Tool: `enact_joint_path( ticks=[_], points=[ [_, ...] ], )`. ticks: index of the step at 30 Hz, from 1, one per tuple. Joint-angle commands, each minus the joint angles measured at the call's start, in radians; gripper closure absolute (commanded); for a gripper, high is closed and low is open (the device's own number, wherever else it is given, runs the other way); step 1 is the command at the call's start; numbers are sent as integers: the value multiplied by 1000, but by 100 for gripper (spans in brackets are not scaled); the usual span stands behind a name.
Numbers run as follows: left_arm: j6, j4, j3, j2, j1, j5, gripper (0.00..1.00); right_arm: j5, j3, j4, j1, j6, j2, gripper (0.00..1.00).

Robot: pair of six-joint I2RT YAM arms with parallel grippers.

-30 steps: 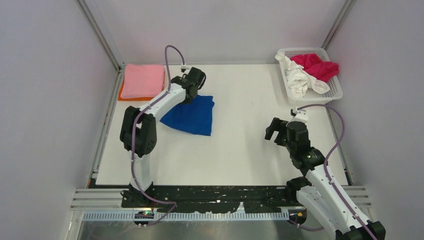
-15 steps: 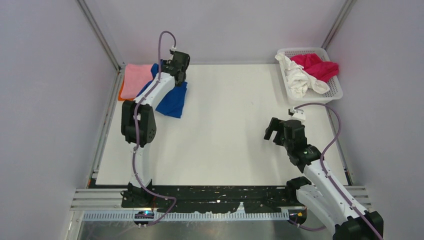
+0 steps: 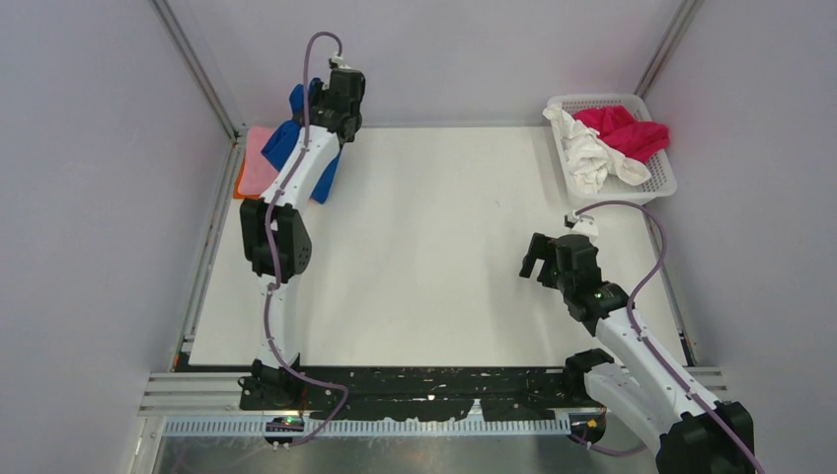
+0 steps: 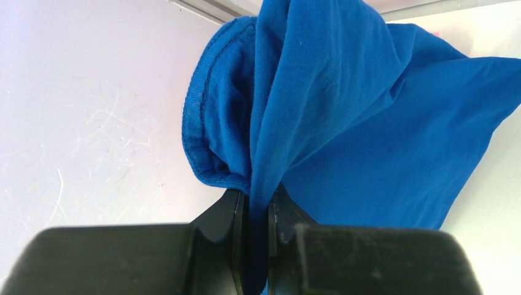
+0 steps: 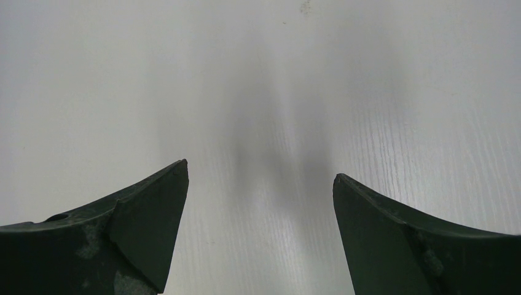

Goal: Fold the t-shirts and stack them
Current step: Put the neatly folded tshirt into the corner of the board with the left arm

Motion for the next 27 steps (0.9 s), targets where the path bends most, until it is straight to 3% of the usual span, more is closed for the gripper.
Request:
enact_joint_path(
  ticks=[1,13,27],
  points=[
    [24,12,59,-38,9,1,100,23,38,38,-3,-8,12,5],
    [3,-47,170,-76,9,58,100,11,42,37,-4,-10,31,5],
    [29,-2,180,-82,9,37,100,-7,51,38,-3,-9,76,4]
  ],
)
